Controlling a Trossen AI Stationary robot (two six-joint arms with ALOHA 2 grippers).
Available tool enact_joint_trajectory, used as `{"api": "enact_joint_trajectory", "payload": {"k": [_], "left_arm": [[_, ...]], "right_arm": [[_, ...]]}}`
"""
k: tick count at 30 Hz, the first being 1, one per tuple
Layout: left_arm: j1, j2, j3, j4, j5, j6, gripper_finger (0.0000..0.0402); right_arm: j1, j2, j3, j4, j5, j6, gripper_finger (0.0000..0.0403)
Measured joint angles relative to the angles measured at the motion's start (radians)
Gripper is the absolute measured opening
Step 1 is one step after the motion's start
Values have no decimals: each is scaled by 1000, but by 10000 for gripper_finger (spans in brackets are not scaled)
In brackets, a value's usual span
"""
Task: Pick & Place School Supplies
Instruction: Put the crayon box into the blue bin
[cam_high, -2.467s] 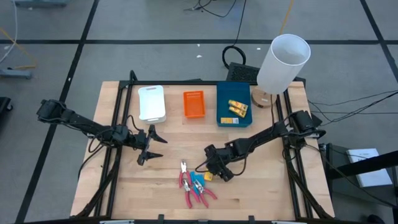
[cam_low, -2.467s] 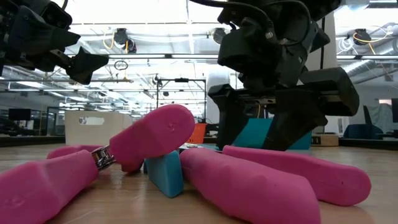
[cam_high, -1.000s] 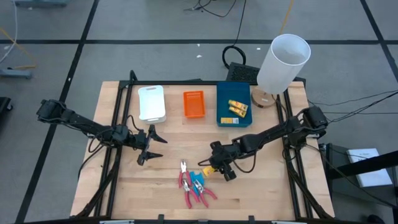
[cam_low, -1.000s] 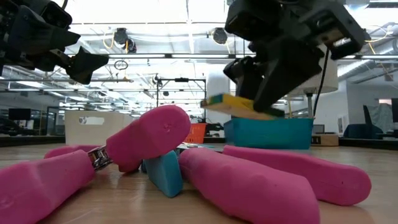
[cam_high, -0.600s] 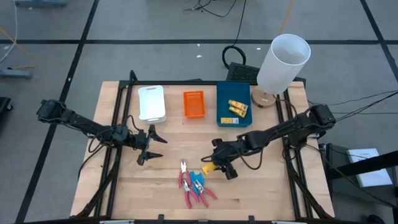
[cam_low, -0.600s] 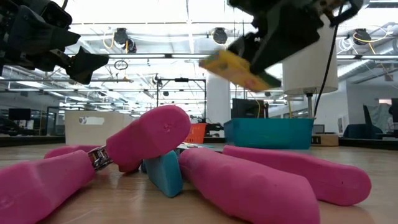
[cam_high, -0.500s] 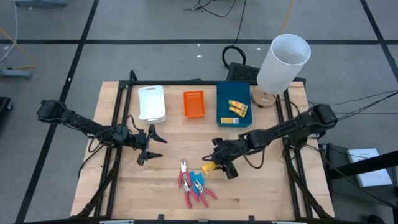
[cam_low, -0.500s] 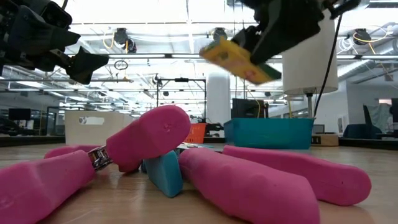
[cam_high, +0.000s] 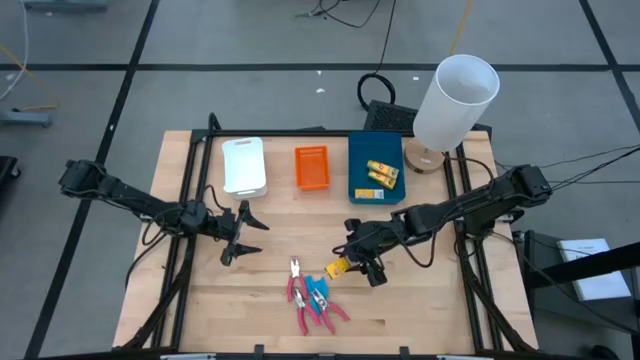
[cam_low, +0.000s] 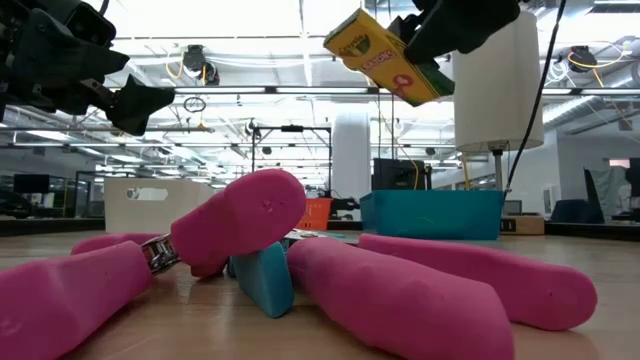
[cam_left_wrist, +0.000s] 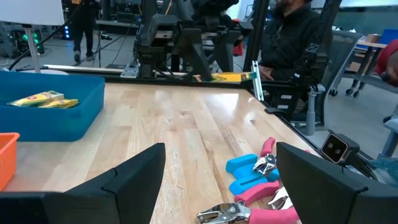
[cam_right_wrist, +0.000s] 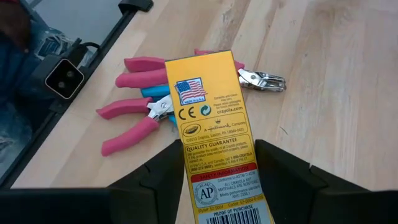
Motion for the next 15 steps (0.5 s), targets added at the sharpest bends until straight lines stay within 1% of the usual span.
{"api": "enact_joint_trajectory", "payload": {"k": [2,4,10,15], "left_arm": [[0,0,0,0,0,0,310],[0,0,0,0,0,0,310],[0,0,0,0,0,0,310],[0,0,0,0,0,0,310]], "right_arm": [[0,0,-11,24,0,-1,180],[0,-1,-50,87,1,-8,180],[0,0,-241,420,5,12,180],[-2,-9,-366,583,88,37,180]]}}
